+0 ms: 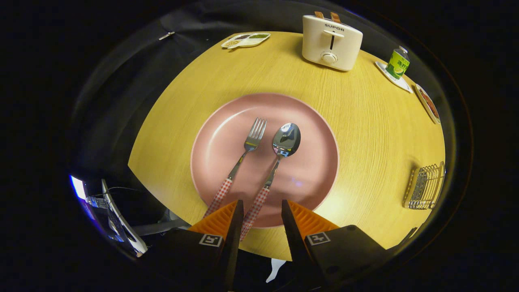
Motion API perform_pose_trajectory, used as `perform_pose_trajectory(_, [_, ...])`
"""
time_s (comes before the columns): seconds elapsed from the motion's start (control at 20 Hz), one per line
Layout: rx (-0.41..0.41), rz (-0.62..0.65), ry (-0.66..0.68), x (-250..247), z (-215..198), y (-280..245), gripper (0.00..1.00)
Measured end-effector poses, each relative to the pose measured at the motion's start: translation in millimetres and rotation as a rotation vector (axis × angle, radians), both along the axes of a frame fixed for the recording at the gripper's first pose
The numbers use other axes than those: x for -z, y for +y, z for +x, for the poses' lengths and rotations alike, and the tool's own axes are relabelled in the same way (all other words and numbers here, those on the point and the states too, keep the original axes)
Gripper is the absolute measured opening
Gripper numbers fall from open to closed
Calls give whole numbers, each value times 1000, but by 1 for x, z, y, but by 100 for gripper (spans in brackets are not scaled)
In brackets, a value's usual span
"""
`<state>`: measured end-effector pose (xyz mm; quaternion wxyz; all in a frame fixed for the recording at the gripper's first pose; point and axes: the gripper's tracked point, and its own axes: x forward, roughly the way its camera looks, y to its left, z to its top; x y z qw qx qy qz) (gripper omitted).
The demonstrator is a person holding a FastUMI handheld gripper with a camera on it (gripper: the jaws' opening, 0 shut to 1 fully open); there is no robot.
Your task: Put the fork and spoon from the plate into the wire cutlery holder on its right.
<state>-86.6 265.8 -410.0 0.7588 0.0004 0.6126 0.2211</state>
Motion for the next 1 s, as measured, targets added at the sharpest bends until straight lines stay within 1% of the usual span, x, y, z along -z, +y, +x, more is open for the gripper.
perform_pose_trajectory(0.05, [8,-1,9,3,0,1,60])
perform_pose_trajectory(0.15, [19,-7,36,11,-3,2,45])
perform_pose_trajectory(0.2, [30,-7,44,16,-1,4,34])
perform_pose_trajectory(0.25, [43,-4,45,12,-4,0,24])
perform_pose_trajectory(0.35, [54,1,58,8,-3,-5,14])
perform_pose_trajectory(0.5, [102,33,39,-4,5,-13,13])
perform_pose_trajectory(0.75, [132,124,-13,-46,13,-34,12])
perform_pose_trajectory(0.85, [138,154,-41,-67,17,-51,12])
perform_pose_trajectory(1.0, [146,169,-95,-97,21,-90,12])
